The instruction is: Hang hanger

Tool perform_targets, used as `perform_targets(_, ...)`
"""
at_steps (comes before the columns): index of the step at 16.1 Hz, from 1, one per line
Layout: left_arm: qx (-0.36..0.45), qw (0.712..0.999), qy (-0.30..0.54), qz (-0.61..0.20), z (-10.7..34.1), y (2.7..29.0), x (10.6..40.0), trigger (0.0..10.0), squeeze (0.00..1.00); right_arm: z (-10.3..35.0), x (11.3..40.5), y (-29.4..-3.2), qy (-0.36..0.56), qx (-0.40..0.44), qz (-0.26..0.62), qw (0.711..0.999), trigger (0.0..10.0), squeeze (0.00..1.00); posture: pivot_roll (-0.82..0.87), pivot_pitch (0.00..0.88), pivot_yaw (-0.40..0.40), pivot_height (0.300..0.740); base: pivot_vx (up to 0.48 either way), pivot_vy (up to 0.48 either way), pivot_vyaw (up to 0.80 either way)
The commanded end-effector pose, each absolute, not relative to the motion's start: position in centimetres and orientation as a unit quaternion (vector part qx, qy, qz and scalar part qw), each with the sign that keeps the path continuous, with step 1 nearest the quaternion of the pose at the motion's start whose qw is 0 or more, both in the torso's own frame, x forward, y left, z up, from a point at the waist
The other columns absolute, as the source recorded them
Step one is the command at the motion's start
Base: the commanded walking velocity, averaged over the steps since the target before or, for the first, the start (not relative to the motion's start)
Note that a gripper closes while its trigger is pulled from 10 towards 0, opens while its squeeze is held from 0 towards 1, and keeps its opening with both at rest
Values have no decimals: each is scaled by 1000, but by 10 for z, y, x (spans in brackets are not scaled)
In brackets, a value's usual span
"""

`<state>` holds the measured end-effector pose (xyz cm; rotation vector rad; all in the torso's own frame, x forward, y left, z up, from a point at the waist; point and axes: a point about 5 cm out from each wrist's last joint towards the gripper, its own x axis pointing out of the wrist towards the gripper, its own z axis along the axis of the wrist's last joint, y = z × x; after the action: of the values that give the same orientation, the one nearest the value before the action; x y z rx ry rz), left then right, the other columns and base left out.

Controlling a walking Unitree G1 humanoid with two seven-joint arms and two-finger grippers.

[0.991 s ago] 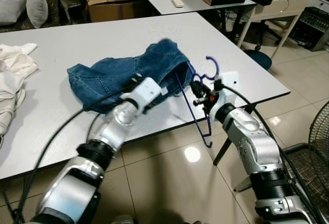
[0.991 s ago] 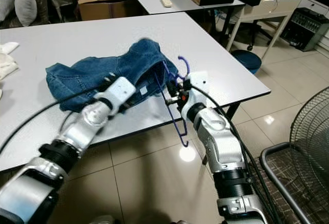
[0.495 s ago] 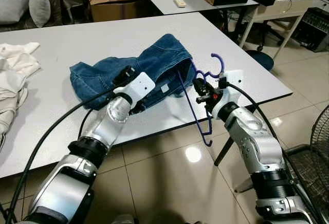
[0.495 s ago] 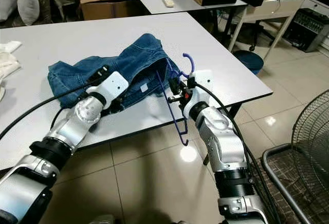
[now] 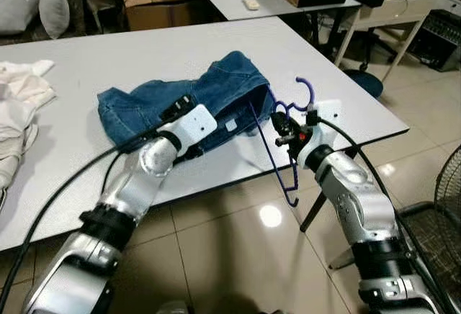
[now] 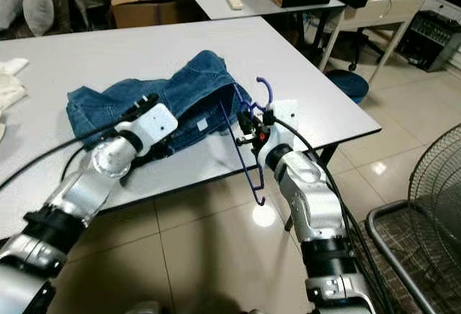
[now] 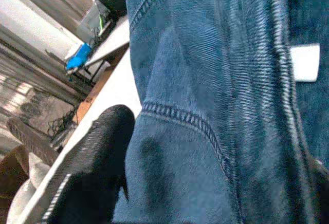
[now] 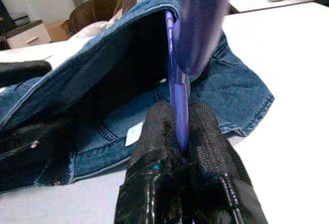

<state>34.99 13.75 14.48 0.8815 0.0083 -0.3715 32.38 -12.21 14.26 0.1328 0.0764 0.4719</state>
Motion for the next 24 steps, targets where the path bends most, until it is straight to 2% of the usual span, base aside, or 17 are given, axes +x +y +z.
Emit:
perform_targets(1,435,881,19,-186,142,138,348,0,0,145,325,-129,27,65,220,973,10000,0,72,0,-9,740,0,0,0)
perform_targets(7,440,883,58,-151,144,151,347,0,0,144,325,-126,25,71,218,973,10000,0,83,0,-1,740,0,0,0)
perform_targets(10,456,873,68,-161,144,156,345,118,0,143,326,-128,25,72,212,974,10000,0,87,0,5,740,0,0,0)
perform_targets(13,449,874,75,-172,149,156,343,78,0,143,327,-130,24,75,206,975,10000,0,90,0,8,740,0,0,0)
perform_targets(15,393,894,73,-204,154,147,340,0,0,142,328,-131,27,75,199,977,10000,0,91,0,9,740,0,0,0)
perform_targets(19,362,904,79,-214,154,144,339,0,0,141,328,-132,28,75,196,977,10000,0,91,0,10,740,0,0,0)
perform_targets(21,271,931,84,-231,161,133,339,0,0,142,329,-133,27,77,194,978,10000,0,96,0,10,740,0,0,0)
perform_targets(23,185,947,73,-254,175,116,343,0,0,142,330,-132,27,85,193,977,10000,0,104,0,14,740,0,0,0)
perform_targets(24,170,948,67,-261,180,111,344,0,0,142,330,-132,26,88,194,977,10000,0,108,0,16,740,0,0,0)
